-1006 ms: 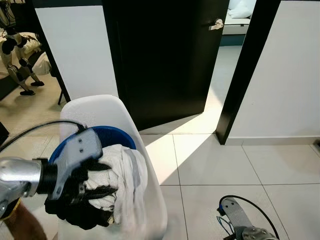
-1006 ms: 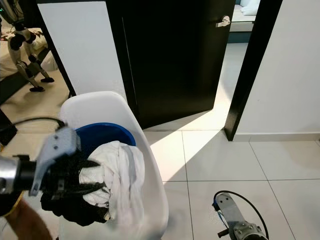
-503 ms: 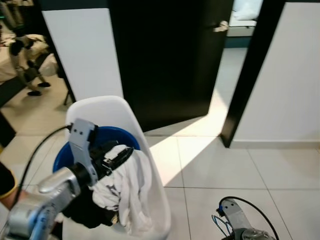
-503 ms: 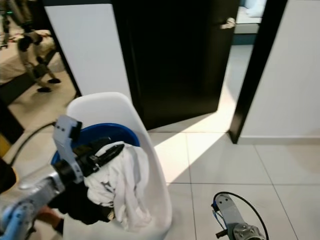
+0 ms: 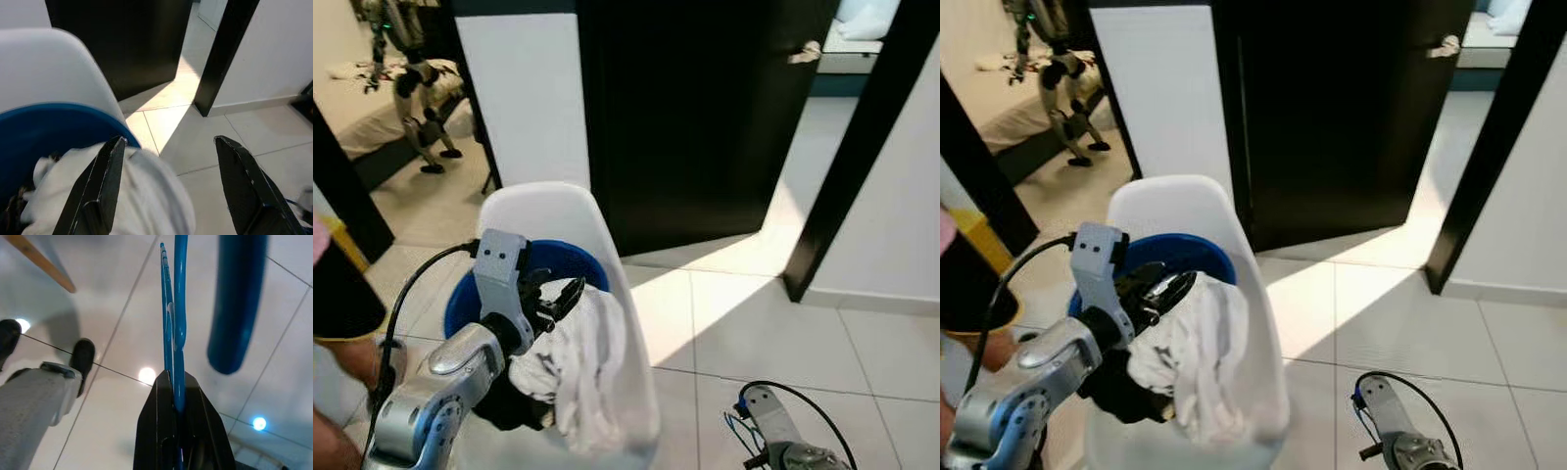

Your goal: Hang hanger

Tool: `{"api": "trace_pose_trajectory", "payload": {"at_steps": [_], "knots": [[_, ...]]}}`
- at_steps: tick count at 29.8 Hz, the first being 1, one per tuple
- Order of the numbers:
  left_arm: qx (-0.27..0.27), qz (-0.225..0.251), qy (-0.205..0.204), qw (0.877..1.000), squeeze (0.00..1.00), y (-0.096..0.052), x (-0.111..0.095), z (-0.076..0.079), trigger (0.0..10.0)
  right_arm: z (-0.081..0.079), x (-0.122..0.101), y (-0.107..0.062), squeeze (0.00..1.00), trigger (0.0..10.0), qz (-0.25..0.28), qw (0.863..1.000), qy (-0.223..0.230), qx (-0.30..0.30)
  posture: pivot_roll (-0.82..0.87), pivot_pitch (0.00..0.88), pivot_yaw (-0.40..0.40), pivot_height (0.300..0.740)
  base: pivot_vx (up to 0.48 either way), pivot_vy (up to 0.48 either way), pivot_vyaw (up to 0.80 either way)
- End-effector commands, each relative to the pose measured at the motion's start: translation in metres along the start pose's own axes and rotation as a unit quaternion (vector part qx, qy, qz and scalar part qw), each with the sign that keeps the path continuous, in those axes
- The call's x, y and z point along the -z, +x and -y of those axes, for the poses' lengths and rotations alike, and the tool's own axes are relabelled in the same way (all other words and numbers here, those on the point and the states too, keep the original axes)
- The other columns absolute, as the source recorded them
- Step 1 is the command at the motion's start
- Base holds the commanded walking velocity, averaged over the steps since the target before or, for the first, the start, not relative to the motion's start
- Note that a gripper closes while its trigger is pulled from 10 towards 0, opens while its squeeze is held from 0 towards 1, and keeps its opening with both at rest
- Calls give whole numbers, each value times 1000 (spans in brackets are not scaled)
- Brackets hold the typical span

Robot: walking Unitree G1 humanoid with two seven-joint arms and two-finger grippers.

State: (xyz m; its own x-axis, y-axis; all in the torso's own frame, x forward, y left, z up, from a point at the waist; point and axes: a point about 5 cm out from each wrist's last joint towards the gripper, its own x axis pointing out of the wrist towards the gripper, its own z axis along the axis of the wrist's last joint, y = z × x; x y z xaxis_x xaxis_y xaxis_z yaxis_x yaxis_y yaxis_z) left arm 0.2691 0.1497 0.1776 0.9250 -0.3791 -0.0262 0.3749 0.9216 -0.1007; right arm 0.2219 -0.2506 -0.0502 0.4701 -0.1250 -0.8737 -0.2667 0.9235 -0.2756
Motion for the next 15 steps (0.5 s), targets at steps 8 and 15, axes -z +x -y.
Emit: {"api": "trace_pose_trajectory", "payload": {"at_steps": [8, 15], "knots": [[-71, 2, 9, 997, 0, 1, 3, -12, 10000, -5, 1, 0, 0, 10000, 5, 1000, 3, -17, 18, 0, 9, 740, 0, -240, 600], [-85, 9, 7, 996, 0, 3, 0, -13, 10000, -4, 1, 0, 0, 10000, 2, 1000, 1, -13, 17, 0, 8, 740, 0, -343, 0]]}}
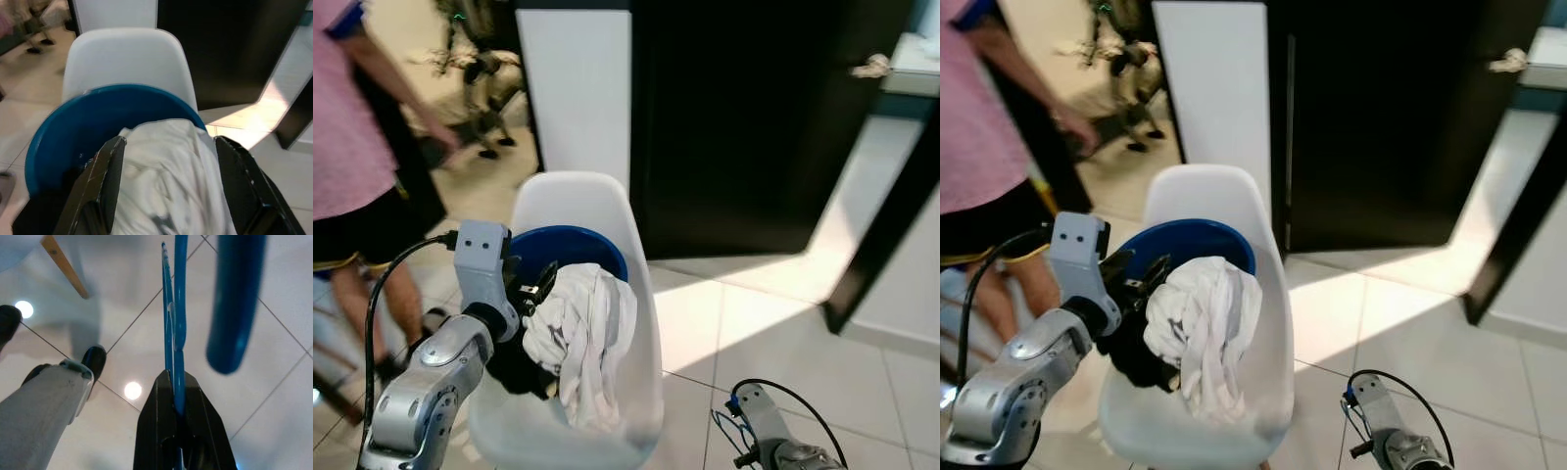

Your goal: Hang hanger

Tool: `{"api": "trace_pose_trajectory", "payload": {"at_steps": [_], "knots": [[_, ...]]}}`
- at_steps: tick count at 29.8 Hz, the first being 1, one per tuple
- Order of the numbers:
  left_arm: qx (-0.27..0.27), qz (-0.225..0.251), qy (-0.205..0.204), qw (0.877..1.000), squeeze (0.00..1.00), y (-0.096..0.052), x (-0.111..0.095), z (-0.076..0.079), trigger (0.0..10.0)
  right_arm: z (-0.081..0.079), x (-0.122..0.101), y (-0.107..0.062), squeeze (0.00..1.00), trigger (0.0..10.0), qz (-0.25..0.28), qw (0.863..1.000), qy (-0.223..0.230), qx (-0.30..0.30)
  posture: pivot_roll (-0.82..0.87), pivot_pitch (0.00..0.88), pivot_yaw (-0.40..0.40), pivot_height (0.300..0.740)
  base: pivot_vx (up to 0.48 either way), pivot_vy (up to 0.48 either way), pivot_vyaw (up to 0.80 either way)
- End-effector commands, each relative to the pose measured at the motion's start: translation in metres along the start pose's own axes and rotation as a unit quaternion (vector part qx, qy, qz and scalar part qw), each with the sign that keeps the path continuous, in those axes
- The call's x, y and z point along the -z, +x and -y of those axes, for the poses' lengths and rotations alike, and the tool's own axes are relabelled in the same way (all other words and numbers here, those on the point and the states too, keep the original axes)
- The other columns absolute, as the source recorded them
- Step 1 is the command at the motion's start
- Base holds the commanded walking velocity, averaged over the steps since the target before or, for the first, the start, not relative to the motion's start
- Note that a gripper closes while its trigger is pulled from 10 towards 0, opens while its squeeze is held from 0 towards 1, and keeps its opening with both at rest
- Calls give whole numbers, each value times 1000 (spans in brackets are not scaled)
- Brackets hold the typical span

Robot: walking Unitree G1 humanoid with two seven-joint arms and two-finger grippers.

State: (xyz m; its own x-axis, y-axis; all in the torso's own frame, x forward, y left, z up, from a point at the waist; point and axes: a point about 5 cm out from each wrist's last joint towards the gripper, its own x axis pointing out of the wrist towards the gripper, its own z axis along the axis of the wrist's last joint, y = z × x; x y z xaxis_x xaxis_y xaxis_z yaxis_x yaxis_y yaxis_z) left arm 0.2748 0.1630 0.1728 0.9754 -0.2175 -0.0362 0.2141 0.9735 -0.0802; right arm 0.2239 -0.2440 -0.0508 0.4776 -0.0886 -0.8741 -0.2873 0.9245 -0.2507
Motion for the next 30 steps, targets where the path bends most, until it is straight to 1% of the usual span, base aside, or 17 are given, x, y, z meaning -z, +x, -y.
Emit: {"api": "trace_pose_trajectory", "payload": {"at_steps": [1, 3, 4, 8, 10, 13, 16, 17, 19, 23, 27, 29, 30], "knots": [[0, 7, -2, 1000, 0, 3, -3, 2, 10000, 2, 5, 0, 0, 10000, -7, 1000, 4, 3, 17, 0, 8, 740, 0, 0, 0], [-8, 5, 1, 1000, 0, 3, -3, 0, 10000, 2, 5, 0, 0, 10000, -8, 1000, 4, 2, 16, 0, 7, 740, 0, 0, 0], [-20, -2, 4, 1000, 0, 5, 0, -3, 10000, 2, 5, 0, 0, 10000, -9, 1000, 3, 2, 17, 0, 5, 740, 0, 0, 0], [-26, -14, -1, 1000, 0, 5, 5, -6, 10000, 2, 5, 0, 0, 10000, -10, 1000, 1, 1, 16, 0, 4, 740, 0, 0, 0], [-38, -24, -5, 999, 0, 5, 10, -10, 10000, 2, 5, 0, 0, 10000, -10, 1000, 0, 1, 16, 0, 4, 740, 0, 0, 0], [-41, -26, -6, 999, 0, 5, 12, -12, 10000, 2, 5, 0, 0, 10000, -10, 1000, 0, 1, 16, 0, 4, 740, 0, 0, 0], [-69, -36, -1, 997, 0, 4, 18, -24, 10000, 3, 4, -1, 0, 10000, -11, 1000, 1, 0, 13, 0, 2, 740, 0, 0, 0], [-69, -36, -1, 997, 0, 4, 18, -24, 10000, 3, 4, -1, 0, 10000, -11, 1000, 1, 0, 13, 0, 2, 740, 0, 0, 0], [-85, -45, 2, 995, 0, 3, 21, -31, 10000, 3, 4, -1, 0, 10000, -11, 1000, 0, 1, 13, 0, 2, 740, 0, 0, 0], [-91, -58, 4, 994, 0, 1, 26, -35, 10000, 3, 4, -1, 0, 10000, -11, 1000, 1, 0, 15, 0, 0, 740, -479, 0, 0], [-95, -56, 3, 994, 0, 1, 27, -35, 10000, 3, 4, -1, 0, 10000, -11, 1000, 1, 0, 13, 0, 1, 740, -473, 0, 0], [-115, -65, 9, 991, 0, 3, 29, -39, 10000, 3, 4, -1, 0, 10000, -11, 1000, 1, -1, 12, 0, -1, 740, 0, 0, 0], [-115, -65, 9, 991, 0, 3, 29, -39, 10000, 3, 4, -1, 0, 10000, -11, 1000, 1, -1, 12, 0, -1, 740, 0, 0, 0]]}}
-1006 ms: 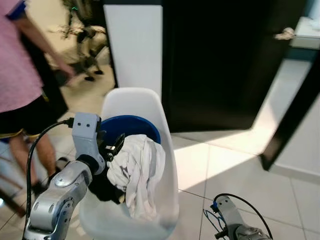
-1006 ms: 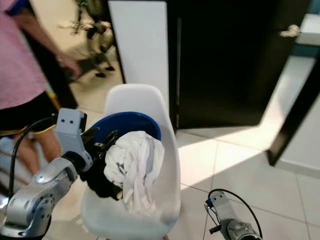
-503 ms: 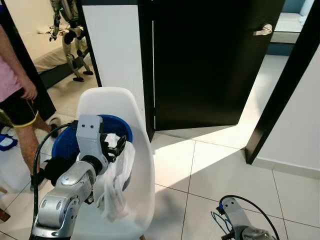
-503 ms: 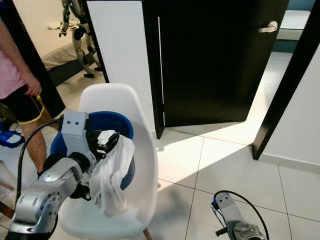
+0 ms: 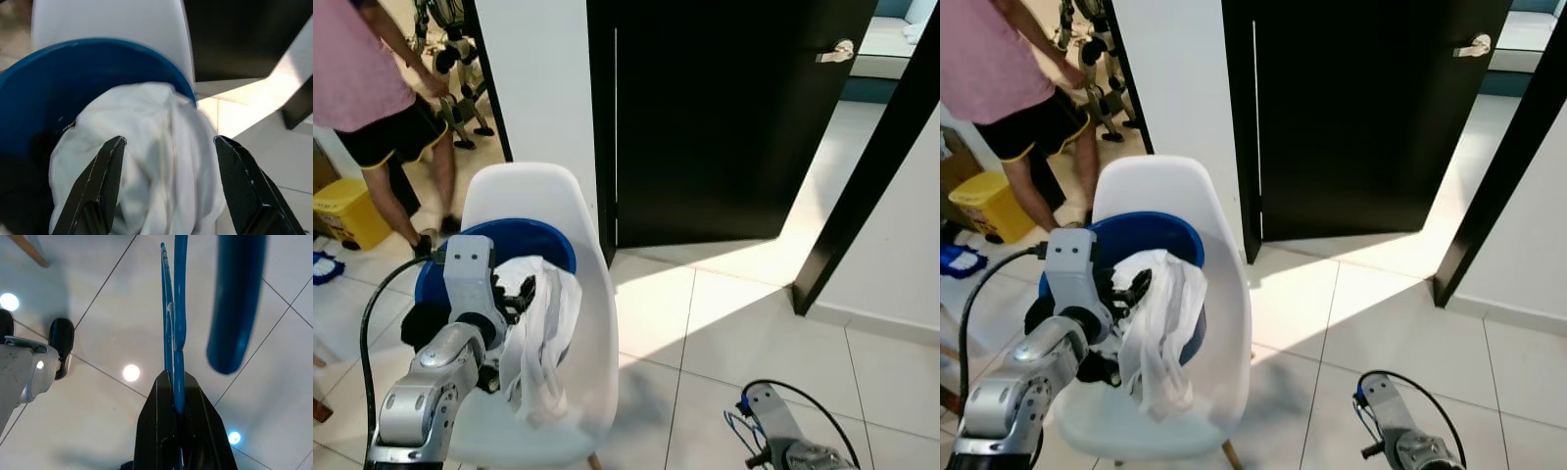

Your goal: Hang hanger

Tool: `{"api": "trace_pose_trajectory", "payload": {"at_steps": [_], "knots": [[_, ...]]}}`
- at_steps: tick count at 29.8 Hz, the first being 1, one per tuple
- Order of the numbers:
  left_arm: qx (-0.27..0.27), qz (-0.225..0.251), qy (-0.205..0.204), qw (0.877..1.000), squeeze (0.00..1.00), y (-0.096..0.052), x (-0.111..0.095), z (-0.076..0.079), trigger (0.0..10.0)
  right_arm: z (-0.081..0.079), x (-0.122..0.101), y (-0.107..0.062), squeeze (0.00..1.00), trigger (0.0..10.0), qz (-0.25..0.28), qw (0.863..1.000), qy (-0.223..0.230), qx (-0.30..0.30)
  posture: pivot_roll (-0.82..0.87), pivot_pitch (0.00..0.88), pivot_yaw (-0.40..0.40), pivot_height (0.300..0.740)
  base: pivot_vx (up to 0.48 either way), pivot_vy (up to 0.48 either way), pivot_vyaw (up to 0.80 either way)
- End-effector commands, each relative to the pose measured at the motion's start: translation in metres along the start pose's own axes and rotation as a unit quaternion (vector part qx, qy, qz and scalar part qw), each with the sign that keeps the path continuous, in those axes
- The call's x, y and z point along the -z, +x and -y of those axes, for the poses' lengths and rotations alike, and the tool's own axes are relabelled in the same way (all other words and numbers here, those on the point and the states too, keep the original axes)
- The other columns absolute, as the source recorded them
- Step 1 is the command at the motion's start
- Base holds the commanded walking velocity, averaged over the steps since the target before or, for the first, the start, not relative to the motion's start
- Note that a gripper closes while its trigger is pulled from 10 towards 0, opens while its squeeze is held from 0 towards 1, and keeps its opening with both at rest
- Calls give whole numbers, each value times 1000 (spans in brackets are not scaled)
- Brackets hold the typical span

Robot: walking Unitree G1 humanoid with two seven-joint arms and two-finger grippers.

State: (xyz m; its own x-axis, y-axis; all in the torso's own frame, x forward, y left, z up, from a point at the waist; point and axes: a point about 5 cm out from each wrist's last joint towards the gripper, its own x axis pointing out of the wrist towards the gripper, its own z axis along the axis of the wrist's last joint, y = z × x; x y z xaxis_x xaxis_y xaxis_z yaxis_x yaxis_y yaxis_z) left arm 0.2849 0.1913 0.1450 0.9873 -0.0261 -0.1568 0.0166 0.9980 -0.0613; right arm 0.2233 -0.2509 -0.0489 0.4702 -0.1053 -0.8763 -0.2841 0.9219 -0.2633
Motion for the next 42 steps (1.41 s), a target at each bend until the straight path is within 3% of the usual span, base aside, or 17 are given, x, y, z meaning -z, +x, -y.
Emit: {"api": "trace_pose_trajectory", "payload": {"at_steps": [1, 11, 12, 17, 24, 28, 38, 39, 40, 41, 42], "knots": [[-29, -16, 13, 999, 0, 1, 6, -10, 10000, -4, 1, 1, 0, 10000, -4, 1000, 3, -8, 12, 0, -1, 740, 0, 0, 0], [-105, -46, 6, 993, 0, 8, 20, -30, 10000, -4, 1, 1, 0, 10000, -4, 1000, 2, -9, 5, 0, 4, 740, 0, 0, 0], [-110, -42, -22, 993, 0, 14, 24, -38, 10000, -4, 2, 1, 0, 10000, -4, 1000, 2, -10, 2, 0, 0, 740, 0, 0, 0], [-112, -41, -41, 992, 0, 24, 31, -46, 10000, -4, 2, 1, 0, 10000, -5, 1000, 1, -11, -4, 0, -4, 740, 0, 0, 0], [-86, -36, -58, 994, 0, 36, 38, -47, 10000, -4, 2, 1, 0, 10000, -6, 1000, -2, -11, -16, 0, -2, 740, 0, 0, 0], [-54, -21, -87, 995, 0, 50, 37, -39, 10000, -3, 5, 0, 0, 10000, -9, 1000, -2, -11, -34, 0, -4, 740, 0, 0, 0], [-74, -44, -74, 994, 0, 57, 50, -39, 10000, -2, 9, 0, 0, 10000, -15, 1000, -5, -10, -45, 0, -3, 740, 0, 0, 0], [-76, -51, -76, 993, 0, 57, 54, -39, 7647, -2, 9, 0, 0, 10000, -16, 1000, -5, -10, -45, 0, -3, 740, 0, 0, 0], [-71, -56, -81, 993, 0, 57, 57, -37, 4392, -2, 10, 0, 0, 10000, -16, 1000, -5, -9, -45, 0, -3, 740, 0, 0, 0], [-71, -56, -81, 993, 0, 57, 57, -37, 4392, -2, 10, 0, 0, 10000, -16, 1000, -5, -9, -45, 0, -3, 740, 0, 0, 0], [-67, -58, -84, 993, 0, 57, 60, -36, 314, -2, 10, 0, 0, 10000, -17, 1000, -5, -9, -44, 0, -3, 740, 0, 0, 0]]}}
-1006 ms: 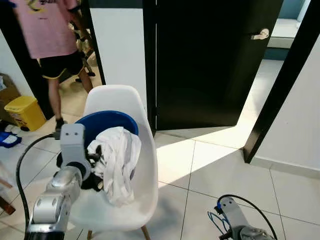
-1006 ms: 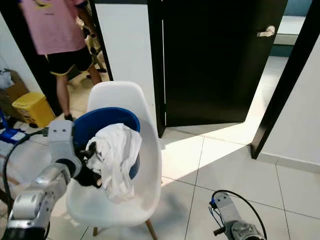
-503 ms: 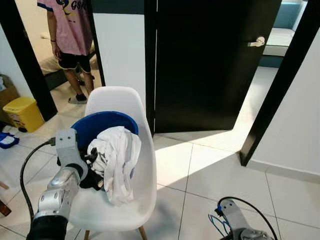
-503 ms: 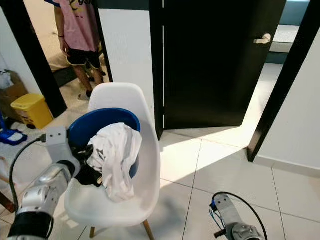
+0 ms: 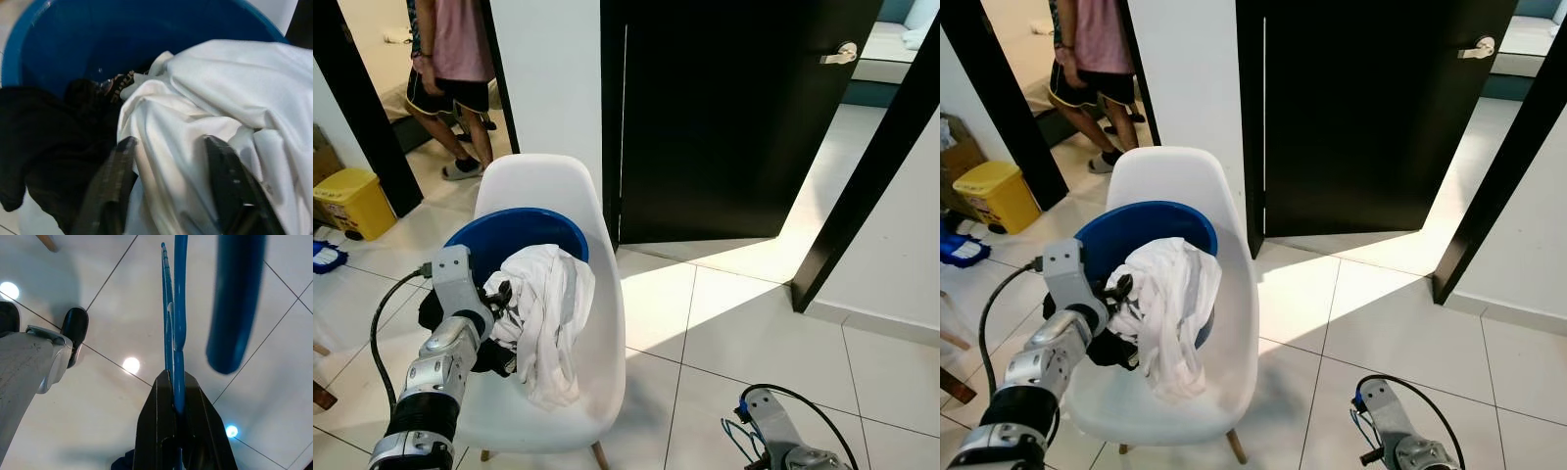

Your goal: Hang hanger

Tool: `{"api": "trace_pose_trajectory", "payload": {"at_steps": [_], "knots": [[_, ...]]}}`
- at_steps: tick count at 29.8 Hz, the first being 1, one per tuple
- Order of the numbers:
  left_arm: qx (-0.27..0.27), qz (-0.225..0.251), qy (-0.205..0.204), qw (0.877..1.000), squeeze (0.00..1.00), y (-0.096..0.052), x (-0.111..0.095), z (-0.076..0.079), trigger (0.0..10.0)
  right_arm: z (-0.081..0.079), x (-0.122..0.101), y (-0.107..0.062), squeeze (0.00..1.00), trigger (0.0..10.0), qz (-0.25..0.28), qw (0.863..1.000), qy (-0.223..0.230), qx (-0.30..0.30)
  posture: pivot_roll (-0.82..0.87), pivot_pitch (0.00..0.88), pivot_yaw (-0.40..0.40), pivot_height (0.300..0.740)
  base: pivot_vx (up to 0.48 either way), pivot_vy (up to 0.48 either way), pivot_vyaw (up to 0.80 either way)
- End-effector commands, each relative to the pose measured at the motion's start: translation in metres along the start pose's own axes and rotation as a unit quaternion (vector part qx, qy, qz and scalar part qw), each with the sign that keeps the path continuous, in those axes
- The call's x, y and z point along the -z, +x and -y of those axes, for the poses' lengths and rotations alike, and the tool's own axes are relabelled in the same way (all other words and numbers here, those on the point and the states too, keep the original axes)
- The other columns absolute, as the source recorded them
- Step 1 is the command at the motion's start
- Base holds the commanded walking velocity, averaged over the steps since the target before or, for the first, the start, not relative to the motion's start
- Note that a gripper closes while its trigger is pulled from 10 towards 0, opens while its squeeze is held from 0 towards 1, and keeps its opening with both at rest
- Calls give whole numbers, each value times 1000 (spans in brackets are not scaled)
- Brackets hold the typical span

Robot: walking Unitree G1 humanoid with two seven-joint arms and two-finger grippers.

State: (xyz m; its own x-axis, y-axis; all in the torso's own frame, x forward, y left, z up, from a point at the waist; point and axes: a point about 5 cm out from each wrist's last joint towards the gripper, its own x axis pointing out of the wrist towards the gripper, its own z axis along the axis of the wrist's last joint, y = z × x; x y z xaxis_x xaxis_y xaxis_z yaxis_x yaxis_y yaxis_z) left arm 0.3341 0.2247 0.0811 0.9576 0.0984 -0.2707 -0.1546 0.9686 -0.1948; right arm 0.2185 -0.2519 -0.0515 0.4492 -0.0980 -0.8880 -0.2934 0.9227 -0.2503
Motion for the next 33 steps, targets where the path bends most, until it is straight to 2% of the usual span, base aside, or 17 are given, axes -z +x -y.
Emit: {"api": "trace_pose_trajectory", "payload": {"at_steps": [1, 12, 15, 16, 19, 21, 22, 23, 24, 26, 28, 29, 30, 31, 33], "knots": [[7, -12, -3, 1000, 0, -1, 10, 2, 0, -1, 4, 0, 0, 10000, -7, 1000, -4, 0, -43, 0, -3, 740, 0, 0, 0], [7, -12, -6, 1000, 0, 1, 15, 0, 0, -1, 3, 0, 0, 10000, -7, 1000, -6, 1, -36, 0, -6, 740, 0, 0, 0], [8, -4, -7, 1000, 0, 2, 10, -1, 0, -1, 3, 0, 0, 10000, -7, 1000, -7, 1, -36, 0, -7, 740, 0, 0, 0], [10, 18, -8, 1000, 0, 4, -3, -2, 0, -2, 3, 0, 0, 10000, -7, 1000, -7, 0, -36, 0, -7, 740, 0, 0, 0], [11, 28, -9, 1000, 0, 5, -8, -3, 0, -2, 3, 0, 0, 10000, -7, 1000, -7, 0, -36, 0, -7, 740, 0, 0, 0], [12, 102, 1, 995, 0, 5, -52, -6, 0, -2, 3, 0, 0, 10000, -6, 1000, -6, 1, -36, 0, -6, 740, 0, 0, 0], [12, 102, 1, 995, 0, 5, -52, -6, 0, -2, 3, 0, 0, 10000, -6, 1000, -6, 1, -36, 0, -6, 740, 0, 0, 0], [11, 138, 10, 990, 0, 4, -75, -7, 0, -2, 3, 0, 0, 10000, -6, 1000, -6, 1, -35, 0, -6, 740, 0, 0, 0], [11, 138, 10, 990, 0, 4, -75, -7, 0, -2, 3, 0, 0, 10000, -6, 1000, -6, 1, -35, 0, -6, 740, 0, 0, 0], [30, 233, 25, 972, 0, -7, -144, -2, 0, -2, 3, 0, 0, 10000, -5, 1000, -6, 1, -30, 0, -8, 740, 0, 0, 0], [30, 233, 25, 972, 0, -7, -144, -2, 0, -2, 3, 0, 0, 10000, -5, 1000, -6, 1, -30, 0, -8, 740, 0, 0, 0], [44, 276, 40, 959, 0, -16, -178, 3, 0, -2, 3, 0, 0, 10000, -5, 1000, -6, 0, -28, 0, -8, 740, 0, 0, 0], [44, 276, 40, 959, 0, -16, -178, 3, 0, -2, 3, 0, 0, 10000, -5, 1000, -6, 0, -28, 0, -8, 740, 0, 0, 0], [57, 317, 54, 945, 0, -28, -209, 8, 0, -2, 3, 0, 0, 10000, -5, 1000, -6, 0, -25, 0, -8, 740, 0, 0, 0], [57, 317, 54, 945, 0, -28, -209, 8, 0, -2, 3, 0, 0, 10000, -5, 1000, -6, 0, -25, 0, -8, 740, 0, 0, 0]]}}
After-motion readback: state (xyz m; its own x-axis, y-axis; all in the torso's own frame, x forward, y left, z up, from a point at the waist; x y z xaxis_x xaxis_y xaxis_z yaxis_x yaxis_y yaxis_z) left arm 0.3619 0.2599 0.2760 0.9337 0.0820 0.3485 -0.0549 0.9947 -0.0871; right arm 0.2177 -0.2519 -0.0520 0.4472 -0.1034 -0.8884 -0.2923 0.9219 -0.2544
